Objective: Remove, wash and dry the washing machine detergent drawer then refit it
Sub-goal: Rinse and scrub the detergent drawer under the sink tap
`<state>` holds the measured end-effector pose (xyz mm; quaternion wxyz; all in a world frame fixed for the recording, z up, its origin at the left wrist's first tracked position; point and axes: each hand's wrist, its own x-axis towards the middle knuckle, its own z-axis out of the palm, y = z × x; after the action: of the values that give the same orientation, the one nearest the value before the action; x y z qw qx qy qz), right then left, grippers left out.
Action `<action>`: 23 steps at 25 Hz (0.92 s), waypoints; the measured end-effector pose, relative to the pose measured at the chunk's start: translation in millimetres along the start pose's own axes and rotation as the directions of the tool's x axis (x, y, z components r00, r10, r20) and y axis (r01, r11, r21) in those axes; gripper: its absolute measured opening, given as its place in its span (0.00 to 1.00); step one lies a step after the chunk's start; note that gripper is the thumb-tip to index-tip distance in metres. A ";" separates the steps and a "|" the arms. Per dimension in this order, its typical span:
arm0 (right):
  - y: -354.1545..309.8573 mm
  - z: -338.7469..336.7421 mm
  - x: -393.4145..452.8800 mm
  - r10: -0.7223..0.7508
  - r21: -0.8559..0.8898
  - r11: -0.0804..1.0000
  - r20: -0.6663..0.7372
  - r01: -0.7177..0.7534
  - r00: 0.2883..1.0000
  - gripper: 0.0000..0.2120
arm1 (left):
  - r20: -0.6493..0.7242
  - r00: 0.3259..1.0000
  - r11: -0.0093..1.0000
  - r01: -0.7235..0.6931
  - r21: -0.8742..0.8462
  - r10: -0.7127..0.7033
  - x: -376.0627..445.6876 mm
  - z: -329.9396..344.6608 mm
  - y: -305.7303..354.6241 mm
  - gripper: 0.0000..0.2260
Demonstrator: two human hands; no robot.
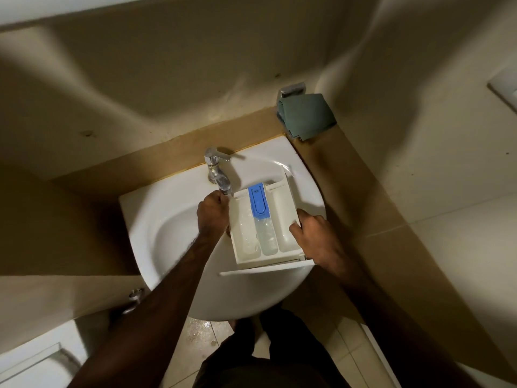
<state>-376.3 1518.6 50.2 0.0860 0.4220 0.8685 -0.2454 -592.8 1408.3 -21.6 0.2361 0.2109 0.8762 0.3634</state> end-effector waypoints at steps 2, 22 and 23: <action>1.9 1.1 -0.9 -0.008 -0.007 1.000 -0.012 0.007 1.000 0.10 | 0.056 0.998 0.999 0.010 -0.032 -0.008 -8.8 2.5 -0.6 0.15; -12.6 37.6 -6.8 -0.059 0.094 0.993 -0.109 0.069 0.992 0.14 | 0.206 0.977 0.997 0.057 -0.042 -0.048 -8.5 -14.7 -19.7 0.17; -12.3 37.3 -5.5 -0.062 0.089 0.993 -0.108 0.072 0.992 0.15 | 0.227 0.974 0.998 0.029 -0.059 -0.015 -18.4 -20.4 -16.3 0.15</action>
<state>-384.5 1489.8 24.3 0.0123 0.4084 0.8731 -0.2660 -592.9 1376.9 -16.1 0.3448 0.2338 0.8341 0.3615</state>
